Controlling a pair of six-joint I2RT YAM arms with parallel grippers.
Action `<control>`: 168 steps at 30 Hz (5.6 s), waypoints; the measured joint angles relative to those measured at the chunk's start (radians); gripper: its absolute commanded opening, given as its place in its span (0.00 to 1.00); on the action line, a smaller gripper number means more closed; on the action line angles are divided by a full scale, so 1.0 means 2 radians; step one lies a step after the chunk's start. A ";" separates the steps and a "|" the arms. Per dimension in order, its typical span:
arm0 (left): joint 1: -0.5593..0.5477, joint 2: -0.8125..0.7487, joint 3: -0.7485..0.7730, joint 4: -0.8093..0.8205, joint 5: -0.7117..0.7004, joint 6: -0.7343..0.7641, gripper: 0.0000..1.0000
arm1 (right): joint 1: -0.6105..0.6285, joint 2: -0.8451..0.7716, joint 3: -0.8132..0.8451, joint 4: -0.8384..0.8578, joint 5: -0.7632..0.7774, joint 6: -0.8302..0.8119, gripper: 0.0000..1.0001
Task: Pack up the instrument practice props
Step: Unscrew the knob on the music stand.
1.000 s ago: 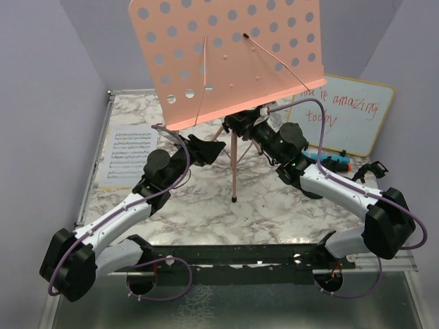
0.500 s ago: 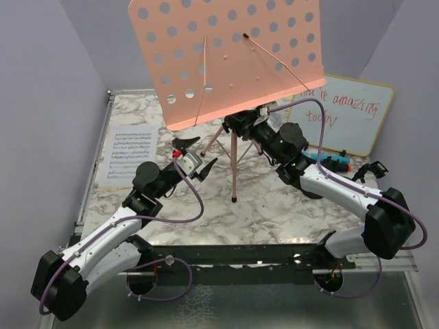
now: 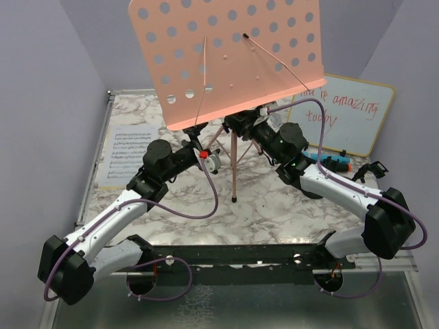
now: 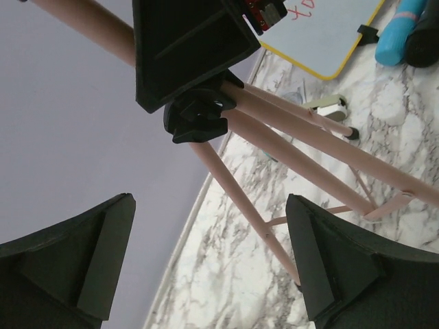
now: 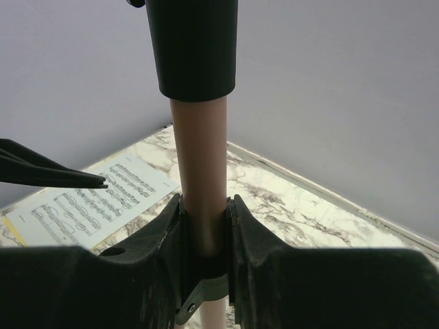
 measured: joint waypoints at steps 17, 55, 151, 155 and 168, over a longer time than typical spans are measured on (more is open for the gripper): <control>-0.033 0.070 0.058 -0.018 0.002 0.149 0.63 | 0.000 0.000 0.000 0.000 -0.003 0.000 0.00; -0.031 0.095 0.058 0.048 -0.088 -0.339 0.18 | 0.000 0.000 0.000 -0.003 -0.006 -0.002 0.00; 0.043 0.124 -0.115 0.426 -0.113 -0.838 0.78 | 0.004 -0.005 -0.004 -0.006 0.026 0.040 0.00; 0.043 0.140 -0.147 0.516 -0.068 -0.693 0.79 | 0.004 -0.005 -0.004 -0.007 0.025 0.040 0.01; 0.043 0.216 -0.178 0.609 0.042 -0.358 0.79 | 0.004 -0.005 0.002 -0.019 0.013 0.040 0.00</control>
